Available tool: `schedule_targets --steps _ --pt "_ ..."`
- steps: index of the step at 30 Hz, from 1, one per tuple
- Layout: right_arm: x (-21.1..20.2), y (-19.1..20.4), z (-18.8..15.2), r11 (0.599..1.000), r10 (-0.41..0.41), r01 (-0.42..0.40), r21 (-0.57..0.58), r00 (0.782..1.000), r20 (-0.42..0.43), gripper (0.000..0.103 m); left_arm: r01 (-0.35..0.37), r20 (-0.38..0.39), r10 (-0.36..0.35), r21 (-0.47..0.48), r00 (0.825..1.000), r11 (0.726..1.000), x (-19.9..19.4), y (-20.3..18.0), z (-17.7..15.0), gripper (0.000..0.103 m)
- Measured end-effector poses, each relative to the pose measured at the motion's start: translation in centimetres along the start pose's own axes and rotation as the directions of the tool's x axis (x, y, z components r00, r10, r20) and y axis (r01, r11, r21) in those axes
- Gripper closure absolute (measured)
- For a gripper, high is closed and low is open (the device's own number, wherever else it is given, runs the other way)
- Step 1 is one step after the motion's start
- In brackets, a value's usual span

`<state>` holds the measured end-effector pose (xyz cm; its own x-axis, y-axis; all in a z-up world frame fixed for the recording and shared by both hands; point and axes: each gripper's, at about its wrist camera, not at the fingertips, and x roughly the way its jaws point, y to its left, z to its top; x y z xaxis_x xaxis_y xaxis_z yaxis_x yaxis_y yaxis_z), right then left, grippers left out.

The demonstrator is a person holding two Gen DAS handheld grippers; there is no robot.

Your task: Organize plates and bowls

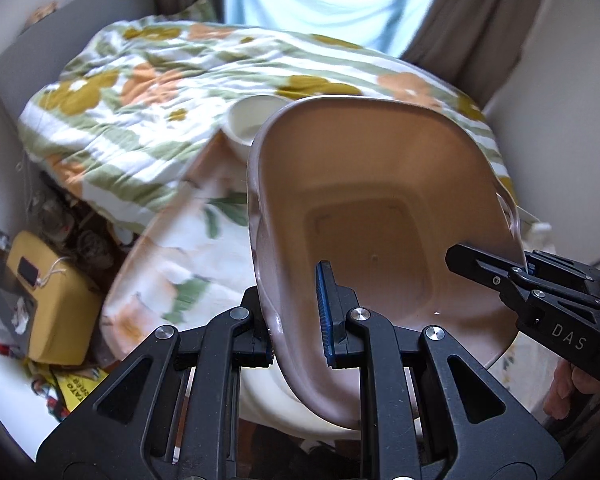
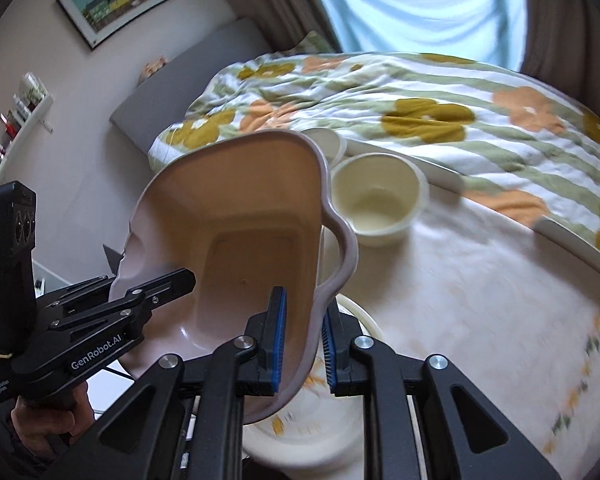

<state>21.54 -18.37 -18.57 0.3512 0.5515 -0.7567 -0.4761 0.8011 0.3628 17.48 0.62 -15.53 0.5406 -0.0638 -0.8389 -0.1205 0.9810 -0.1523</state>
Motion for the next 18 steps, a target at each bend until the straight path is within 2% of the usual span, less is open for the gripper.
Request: schedule_targets --steps 5,9,15,18 --pt "-5.5 -4.0 -3.9 0.993 -0.087 0.082 0.086 0.995 0.049 0.088 0.089 -0.026 -0.087 0.103 0.996 0.991 -0.8 -7.8 -2.4 0.089" --pt "-8.9 -8.0 -7.6 0.971 -0.168 0.156 0.180 0.984 0.058 0.088 0.177 -0.080 -0.167 0.141 0.983 0.974 0.3 -13.2 -4.6 0.089" --pt "-10.2 -13.1 -11.8 0.916 -0.262 0.244 0.318 0.965 0.016 0.088 0.276 -0.190 -0.234 0.233 0.953 0.933 4.1 -21.1 -8.2 0.089" --pt "-10.2 -14.9 -13.4 0.892 -0.289 0.272 0.362 0.957 -0.005 0.088 0.307 -0.234 -0.248 0.265 0.940 0.914 6.1 -23.5 -9.4 0.089"
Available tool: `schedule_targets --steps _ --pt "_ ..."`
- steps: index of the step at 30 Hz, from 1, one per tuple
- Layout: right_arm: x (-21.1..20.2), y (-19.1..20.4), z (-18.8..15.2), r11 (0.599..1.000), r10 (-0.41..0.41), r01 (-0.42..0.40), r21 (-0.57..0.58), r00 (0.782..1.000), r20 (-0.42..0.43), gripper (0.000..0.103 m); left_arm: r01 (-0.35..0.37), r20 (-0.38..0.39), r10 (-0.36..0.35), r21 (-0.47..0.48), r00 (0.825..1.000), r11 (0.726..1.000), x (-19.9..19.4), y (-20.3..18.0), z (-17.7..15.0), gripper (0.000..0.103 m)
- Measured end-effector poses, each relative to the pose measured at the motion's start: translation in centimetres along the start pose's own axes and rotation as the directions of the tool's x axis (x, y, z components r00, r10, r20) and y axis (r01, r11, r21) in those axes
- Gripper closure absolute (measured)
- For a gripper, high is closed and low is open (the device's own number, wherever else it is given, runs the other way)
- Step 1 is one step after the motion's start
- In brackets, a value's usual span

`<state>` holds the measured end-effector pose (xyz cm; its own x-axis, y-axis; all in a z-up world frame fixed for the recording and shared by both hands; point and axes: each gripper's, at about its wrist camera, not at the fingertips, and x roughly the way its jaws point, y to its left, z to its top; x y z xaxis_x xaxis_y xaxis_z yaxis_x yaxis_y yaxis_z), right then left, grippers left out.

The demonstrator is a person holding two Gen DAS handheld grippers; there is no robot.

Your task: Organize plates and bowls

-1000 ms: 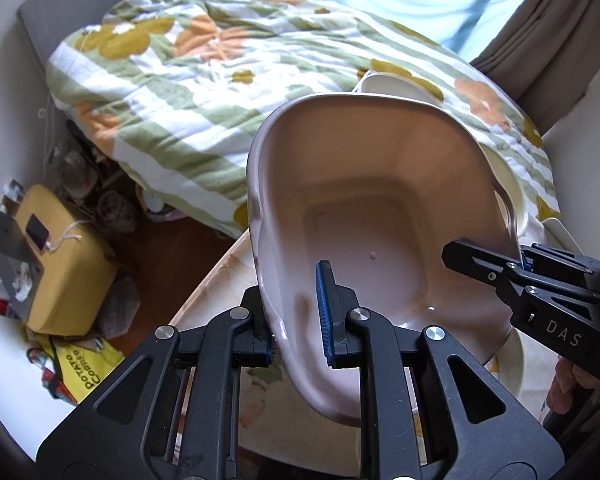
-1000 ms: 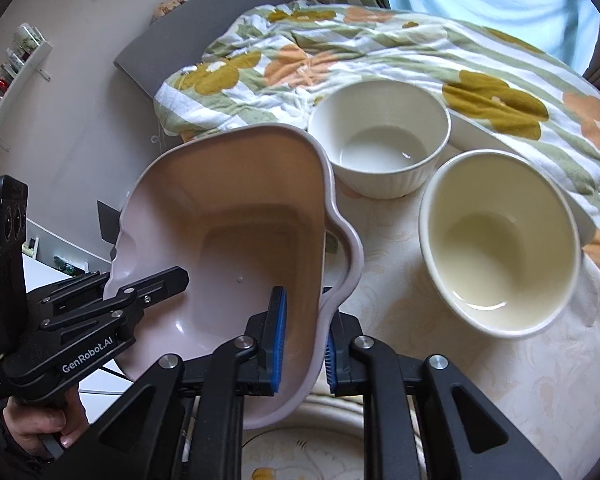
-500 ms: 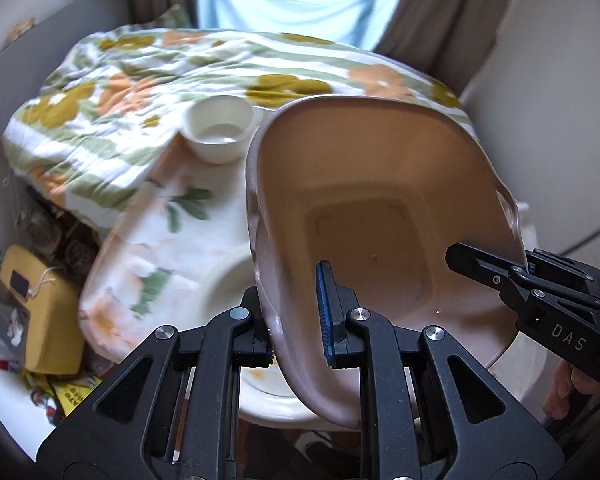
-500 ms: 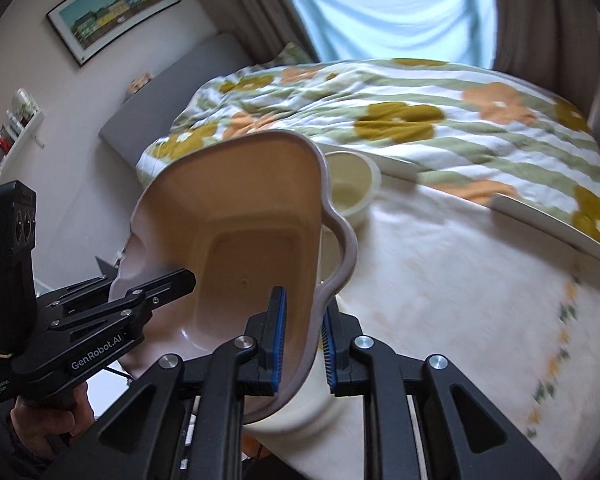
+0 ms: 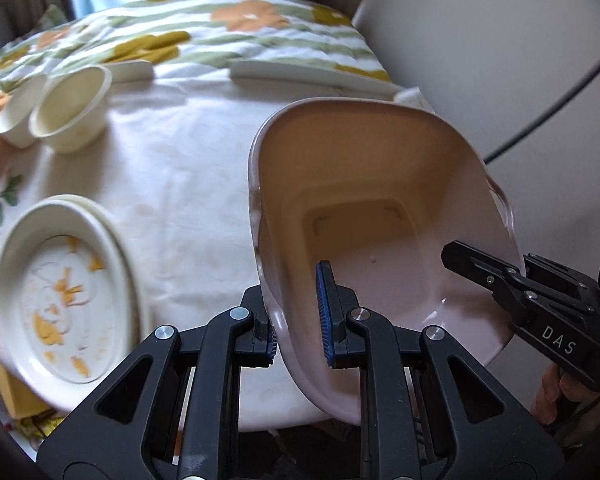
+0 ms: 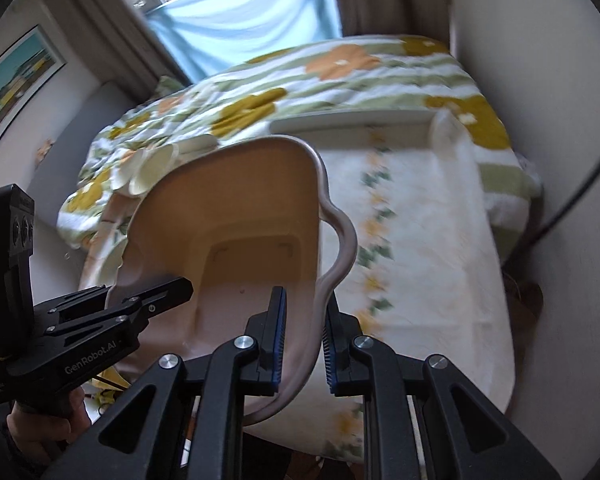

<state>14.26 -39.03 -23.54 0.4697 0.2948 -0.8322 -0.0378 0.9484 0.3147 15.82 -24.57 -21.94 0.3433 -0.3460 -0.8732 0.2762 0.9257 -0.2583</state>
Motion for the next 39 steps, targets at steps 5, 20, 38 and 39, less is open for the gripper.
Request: schedule_targets --steps 5,20,38,39 --pt "2.2 -3.0 -1.4 0.998 -0.031 0.033 0.062 0.999 -0.022 0.088 0.018 -0.040 -0.016 0.058 0.999 0.998 3.7 -2.0 -0.4 0.089" --pt "5.1 -5.1 -3.1 0.998 -0.044 0.045 0.051 0.999 -0.031 0.088 -0.025 -0.066 0.031 0.088 0.997 0.996 7.7 -1.0 -0.5 0.088" --pt "3.1 -6.9 -3.4 0.984 -0.013 0.013 0.177 1.000 0.002 0.061 -0.089 -0.025 0.092 0.119 0.995 0.989 6.1 -1.9 -0.9 0.040" --pt "2.5 -6.9 -3.3 0.984 -0.017 0.015 0.176 1.000 0.010 0.061 -0.093 -0.018 0.096 0.117 0.995 0.989 5.6 -1.9 -1.0 0.040"
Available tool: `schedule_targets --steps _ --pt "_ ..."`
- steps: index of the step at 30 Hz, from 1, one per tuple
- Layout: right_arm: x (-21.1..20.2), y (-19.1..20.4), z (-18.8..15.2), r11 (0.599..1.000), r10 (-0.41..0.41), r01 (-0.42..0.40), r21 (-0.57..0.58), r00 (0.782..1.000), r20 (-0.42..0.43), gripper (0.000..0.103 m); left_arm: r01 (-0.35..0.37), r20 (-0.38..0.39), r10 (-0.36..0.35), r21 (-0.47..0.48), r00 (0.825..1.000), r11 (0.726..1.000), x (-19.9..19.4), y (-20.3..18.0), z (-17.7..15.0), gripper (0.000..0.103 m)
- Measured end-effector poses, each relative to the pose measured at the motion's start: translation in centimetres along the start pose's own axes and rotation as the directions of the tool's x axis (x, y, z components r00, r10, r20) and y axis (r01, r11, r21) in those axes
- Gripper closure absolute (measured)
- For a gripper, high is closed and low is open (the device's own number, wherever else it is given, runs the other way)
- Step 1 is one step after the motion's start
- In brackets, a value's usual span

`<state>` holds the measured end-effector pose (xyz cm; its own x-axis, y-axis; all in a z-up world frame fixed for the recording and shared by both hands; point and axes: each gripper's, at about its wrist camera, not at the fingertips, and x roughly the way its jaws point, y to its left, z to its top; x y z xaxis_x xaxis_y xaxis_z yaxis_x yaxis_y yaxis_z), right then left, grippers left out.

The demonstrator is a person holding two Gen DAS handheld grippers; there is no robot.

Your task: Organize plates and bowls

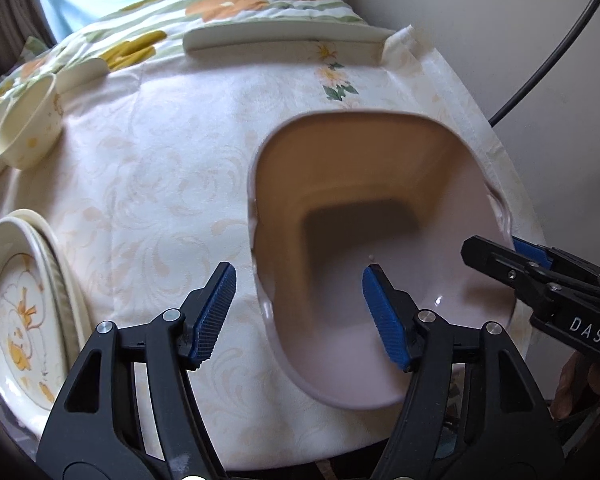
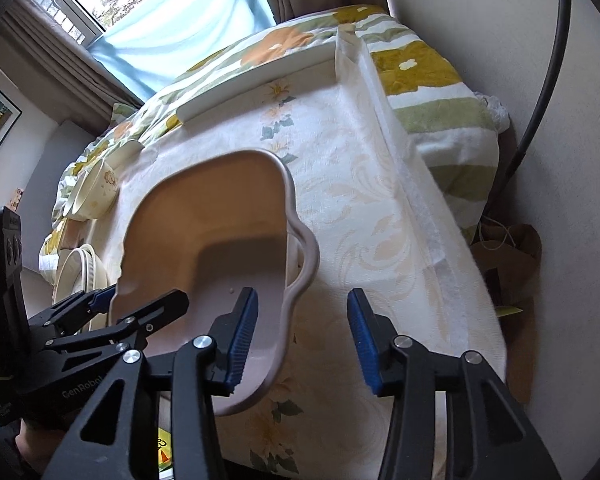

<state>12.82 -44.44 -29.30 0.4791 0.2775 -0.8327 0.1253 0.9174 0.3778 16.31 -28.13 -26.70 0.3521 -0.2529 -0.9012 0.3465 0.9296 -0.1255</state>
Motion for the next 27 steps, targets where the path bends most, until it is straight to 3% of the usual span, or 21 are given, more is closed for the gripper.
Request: schedule_targets --steps 4,10,11,12,13,15,23,27 --pt "-3.0 1.1 0.4 0.999 -0.014 0.016 -0.045 0.999 0.041 0.061 -0.023 0.042 0.023 -0.007 0.999 1.000 -3.4 0.2 -0.4 0.040" --pt "-6.9 5.3 1.5 0.982 0.075 -0.056 -0.179 0.992 0.097 0.059 -0.041 0.172 0.054 -0.074 0.984 0.996 -11.8 2.4 -1.6 0.039" --pt "-7.2 6.5 1.8 0.975 0.100 -0.078 -0.209 0.990 0.100 0.057 -0.061 0.199 0.078 -0.090 0.977 0.994 -13.3 3.1 -1.7 0.031" --pt "-7.2 7.4 2.0 0.969 0.117 -0.091 -0.229 0.988 0.100 0.045 -0.084 0.221 0.106 -0.107 0.969 0.991 -14.6 3.7 -1.8 0.012" --pt "-7.3 8.5 2.3 0.962 0.140 -0.111 -0.251 0.985 0.103 0.018 -0.118 0.246 0.148 -0.132 0.958 0.984 -16.1 4.6 -1.9 0.003" --pt "-7.3 10.7 3.0 0.943 0.197 -0.158 -0.294 0.974 0.108 0.000 -0.142 0.292 0.188 -0.170 0.938 0.975 -18.3 6.2 -2.0 0.000" --pt "-5.0 18.7 6.3 0.900 0.247 -0.197 -0.390 0.966 0.081 0.000 -0.130 0.291 0.238 -0.346 0.927 0.929 -21.2 16.7 -1.3 0.000" --pt "-2.2 22.4 8.1 0.898 0.214 -0.178 -0.401 0.976 0.048 0.000 -0.117 0.267 0.231 -0.383 0.936 0.917 -20.3 21.9 0.6 0.001"
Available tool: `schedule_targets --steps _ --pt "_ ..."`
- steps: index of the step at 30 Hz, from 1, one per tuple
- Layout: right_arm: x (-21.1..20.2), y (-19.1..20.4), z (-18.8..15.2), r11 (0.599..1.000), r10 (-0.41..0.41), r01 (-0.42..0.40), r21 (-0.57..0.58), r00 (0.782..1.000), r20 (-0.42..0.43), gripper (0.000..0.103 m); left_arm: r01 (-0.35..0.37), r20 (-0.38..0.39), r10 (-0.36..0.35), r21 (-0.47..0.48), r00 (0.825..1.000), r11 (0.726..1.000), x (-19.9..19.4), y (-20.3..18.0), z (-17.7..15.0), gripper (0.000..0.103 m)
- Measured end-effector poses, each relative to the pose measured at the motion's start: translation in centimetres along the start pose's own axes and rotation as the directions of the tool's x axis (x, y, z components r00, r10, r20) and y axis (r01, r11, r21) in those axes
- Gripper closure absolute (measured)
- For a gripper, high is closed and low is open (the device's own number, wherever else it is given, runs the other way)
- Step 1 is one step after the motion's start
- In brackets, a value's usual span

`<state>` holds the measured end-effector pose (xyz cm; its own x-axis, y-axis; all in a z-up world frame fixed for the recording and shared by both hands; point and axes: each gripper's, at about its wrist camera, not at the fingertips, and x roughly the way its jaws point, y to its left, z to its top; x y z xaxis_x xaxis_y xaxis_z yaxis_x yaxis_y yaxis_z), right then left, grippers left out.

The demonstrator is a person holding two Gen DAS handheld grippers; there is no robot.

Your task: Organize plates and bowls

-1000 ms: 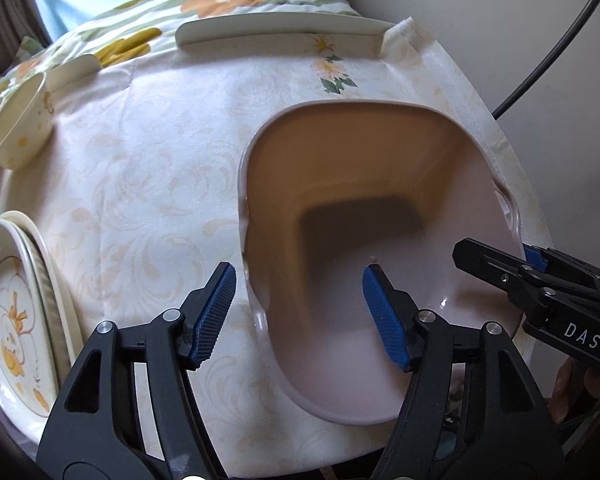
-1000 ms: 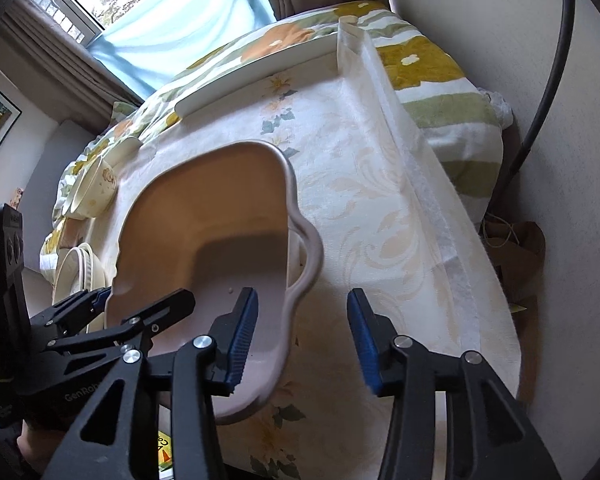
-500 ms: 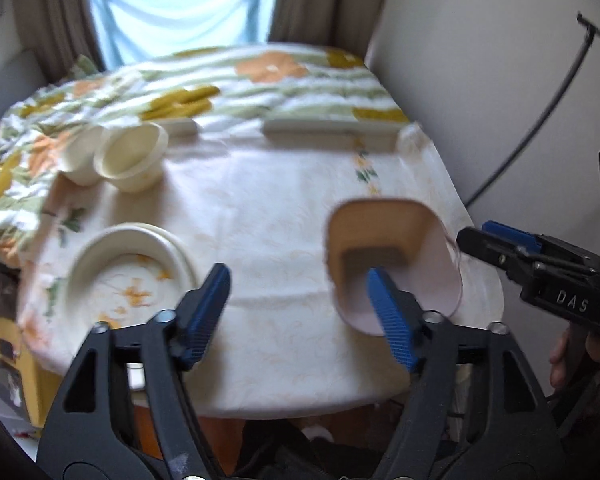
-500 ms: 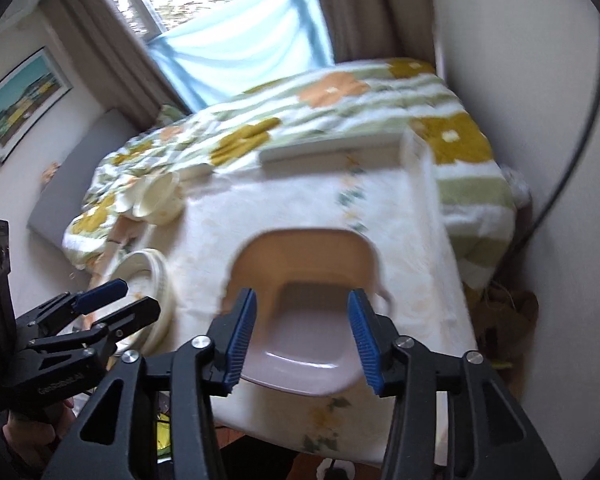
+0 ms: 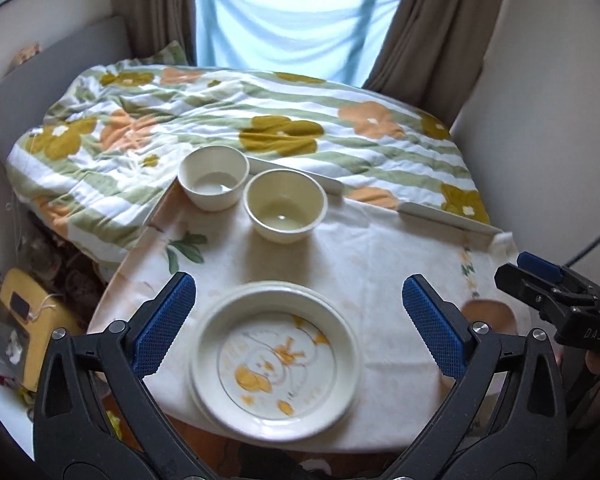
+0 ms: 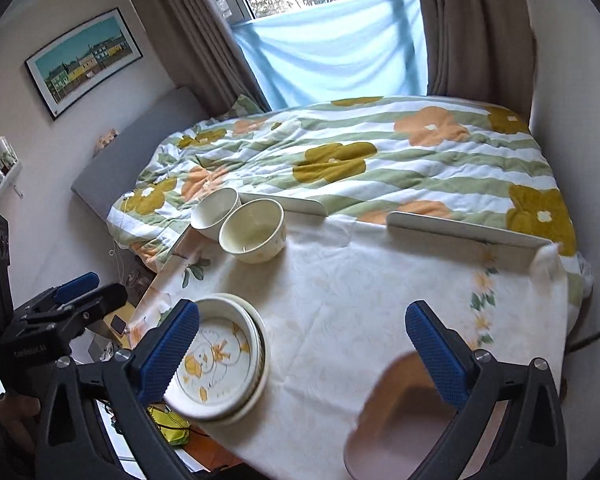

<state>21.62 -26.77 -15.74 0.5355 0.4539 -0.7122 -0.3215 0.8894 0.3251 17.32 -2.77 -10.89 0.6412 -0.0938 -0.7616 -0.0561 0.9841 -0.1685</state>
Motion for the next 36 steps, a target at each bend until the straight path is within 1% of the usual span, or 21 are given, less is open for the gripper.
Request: schedule_targets --steps 6,10,11,12,14,15,16,17,18,19,21,22,23,25,26,27,29,30,32,34,36 --pt "6.5 1.4 3.6 0.999 0.002 0.001 0.043 0.997 -0.075 0.000 0.050 -0.086 -0.053 -0.041 0.995 0.998 6.2 4.3 3.6 0.001" --pt "11.2 1.5 5.6 0.996 0.004 0.007 0.087 0.991 -0.134 0.000 0.109 -0.157 -0.121 -0.084 0.980 0.990 11.7 6.9 5.3 0.002" --pt "12.6 1.4 6.0 0.994 0.007 0.009 0.107 0.988 -0.152 0.001 0.122 -0.181 -0.138 -0.094 0.974 0.988 13.4 7.5 5.6 0.007" --pt "13.9 1.4 6.2 0.992 0.016 0.005 0.127 0.985 -0.169 0.003 0.133 -0.205 -0.151 -0.102 0.967 0.986 14.9 7.9 5.9 0.015" --pt "16.5 1.0 6.4 0.986 0.038 -0.002 0.169 0.977 -0.209 0.013 0.149 -0.253 -0.174 -0.113 0.952 0.982 17.9 8.4 6.2 0.024" --pt "17.7 0.9 6.3 0.982 0.045 -0.002 0.187 0.973 -0.228 0.021 0.154 -0.274 -0.181 -0.117 0.945 0.981 19.3 8.6 6.3 0.028" --pt "18.7 0.7 6.3 0.980 0.050 -0.001 0.199 0.968 -0.244 0.028 0.158 -0.287 -0.187 -0.120 0.939 0.980 20.3 8.6 6.2 0.030" --pt "19.6 0.7 6.2 0.979 0.050 0.004 0.206 0.965 -0.259 0.030 0.166 -0.307 -0.196 -0.122 0.931 0.979 21.6 8.6 6.2 0.036" --pt "20.6 0.7 6.0 0.977 0.048 0.011 0.212 0.961 -0.273 0.036 0.170 -0.320 -0.200 -0.122 0.926 0.978 22.5 8.8 6.3 0.041" --pt "21.2 0.8 6.0 0.976 0.048 0.014 0.215 0.959 -0.280 0.043 0.174 -0.335 -0.206 -0.122 0.920 0.977 23.4 8.8 6.3 0.043" --pt "22.4 0.8 5.8 0.974 0.048 0.020 0.225 0.955 -0.291 0.050 0.182 -0.351 -0.213 -0.121 0.912 0.976 24.5 8.8 6.2 0.051" --pt "22.7 0.8 5.8 0.973 0.045 0.024 0.228 0.955 -0.294 0.053 0.184 -0.357 -0.215 -0.120 0.909 0.976 25.1 8.7 6.3 0.052" --pt "23.0 0.7 5.8 0.973 0.042 0.030 0.231 0.953 -0.299 0.055 0.185 -0.360 -0.216 -0.119 0.907 0.975 25.2 8.9 6.3 0.053" --pt "23.6 0.6 5.8 0.970 0.044 0.032 0.240 0.951 -0.306 0.063 0.183 -0.362 -0.214 -0.118 0.907 0.976 25.7 9.1 6.5 0.054" --pt "23.9 0.6 5.7 0.970 0.043 0.034 0.240 0.950 -0.309 0.067 0.183 -0.362 -0.214 -0.118 0.907 0.976 25.9 9.2 6.5 0.058" --pt "24.0 0.5 5.7 0.970 0.037 0.040 0.240 0.950 -0.311 0.070 0.181 -0.362 -0.212 -0.118 0.908 0.976 26.0 9.3 6.6 0.069" --pt "24.4 0.6 5.7 0.969 0.037 0.042 0.242 0.950 -0.310 0.073 0.185 -0.364 -0.217 -0.121 0.906 0.975 26.3 9.4 6.6 0.082" --pt "24.5 0.6 5.7 0.969 0.045 0.033 0.244 0.951 -0.307 0.078 0.192 -0.365 -0.225 -0.125 0.903 0.973 26.4 9.4 6.7 0.084" --pt "24.7 0.9 5.7 0.970 0.062 0.014 0.242 0.951 -0.303 0.086 0.181 -0.364 -0.205 -0.100 0.909 0.978 26.4 9.0 6.8 0.086" --pt "24.8 1.2 5.8 0.974 0.048 0.024 0.226 0.951 -0.306 0.087 0.170 -0.364 -0.187 -0.078 0.912 0.982 26.3 8.7 6.8 0.086" --pt "24.8 1.2 5.8 0.973 0.050 0.022 0.230 0.951 -0.305 0.087 0.167 -0.362 -0.183 -0.074 0.914 0.983 26.2 8.6 6.9 0.086"
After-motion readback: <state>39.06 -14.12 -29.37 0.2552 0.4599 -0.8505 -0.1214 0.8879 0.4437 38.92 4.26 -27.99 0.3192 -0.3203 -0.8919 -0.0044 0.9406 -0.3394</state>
